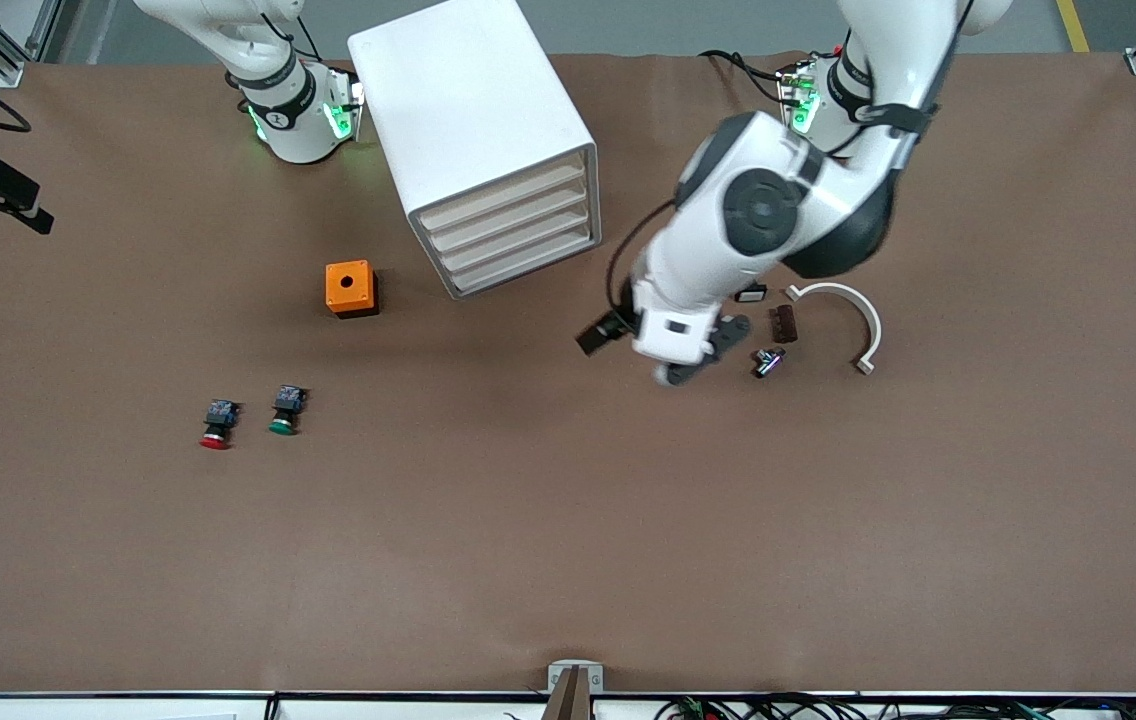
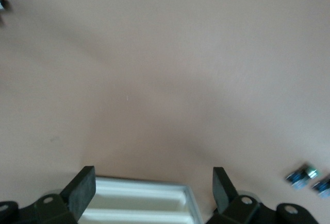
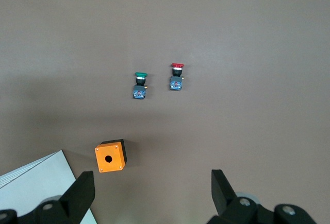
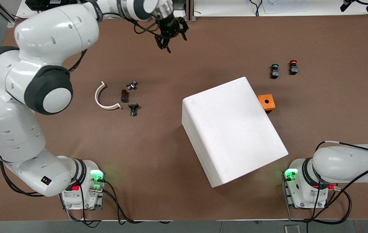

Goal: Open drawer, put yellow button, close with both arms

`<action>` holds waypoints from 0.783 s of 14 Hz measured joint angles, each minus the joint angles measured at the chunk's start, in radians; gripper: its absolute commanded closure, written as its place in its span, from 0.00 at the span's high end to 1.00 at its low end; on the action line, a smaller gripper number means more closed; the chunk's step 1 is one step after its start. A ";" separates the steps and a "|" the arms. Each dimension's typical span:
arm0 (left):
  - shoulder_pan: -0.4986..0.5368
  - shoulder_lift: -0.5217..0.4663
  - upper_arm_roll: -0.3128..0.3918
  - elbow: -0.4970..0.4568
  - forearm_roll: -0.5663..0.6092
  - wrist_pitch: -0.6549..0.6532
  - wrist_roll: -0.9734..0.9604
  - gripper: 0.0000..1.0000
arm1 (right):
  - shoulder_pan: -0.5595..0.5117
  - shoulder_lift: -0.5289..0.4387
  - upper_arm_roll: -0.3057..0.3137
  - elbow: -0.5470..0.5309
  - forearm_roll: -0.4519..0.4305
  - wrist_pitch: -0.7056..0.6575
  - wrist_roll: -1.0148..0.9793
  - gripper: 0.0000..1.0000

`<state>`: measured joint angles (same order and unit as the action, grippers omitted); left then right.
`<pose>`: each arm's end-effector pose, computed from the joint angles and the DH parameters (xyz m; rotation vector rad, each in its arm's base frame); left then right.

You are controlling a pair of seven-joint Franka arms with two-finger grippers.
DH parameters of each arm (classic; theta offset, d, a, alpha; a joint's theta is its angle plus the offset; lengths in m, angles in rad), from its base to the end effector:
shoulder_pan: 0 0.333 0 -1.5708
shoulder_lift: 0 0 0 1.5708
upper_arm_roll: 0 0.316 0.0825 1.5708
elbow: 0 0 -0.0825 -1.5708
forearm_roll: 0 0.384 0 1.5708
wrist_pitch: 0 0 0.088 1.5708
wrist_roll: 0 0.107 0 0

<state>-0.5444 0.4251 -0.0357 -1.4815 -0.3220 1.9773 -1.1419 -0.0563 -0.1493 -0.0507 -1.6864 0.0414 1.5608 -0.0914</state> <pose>0.5696 -0.3927 0.4412 2.7045 0.9617 -0.2794 0.5035 -0.0517 0.6483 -3.0948 0.0220 -0.0437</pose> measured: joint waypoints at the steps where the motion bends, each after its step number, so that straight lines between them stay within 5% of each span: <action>1: 0.034 -0.010 0.000 -0.001 0.000 -0.003 0.000 1.00 | 0.000 0.000 0.000 0.000 0.000 0.003 0.000 1.00; 11: 0.274 -0.082 -0.002 -0.009 0.074 -0.129 0.004 1.00 | 0.000 0.000 0.002 0.000 0.001 0.023 -0.001 1.00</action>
<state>-0.2703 0.3427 -0.0374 -1.4909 -0.2479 1.8481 -1.1379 -0.0563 -0.1493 -0.0490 -1.6866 0.0424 1.5834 -0.0922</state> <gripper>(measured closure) 0.000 0.000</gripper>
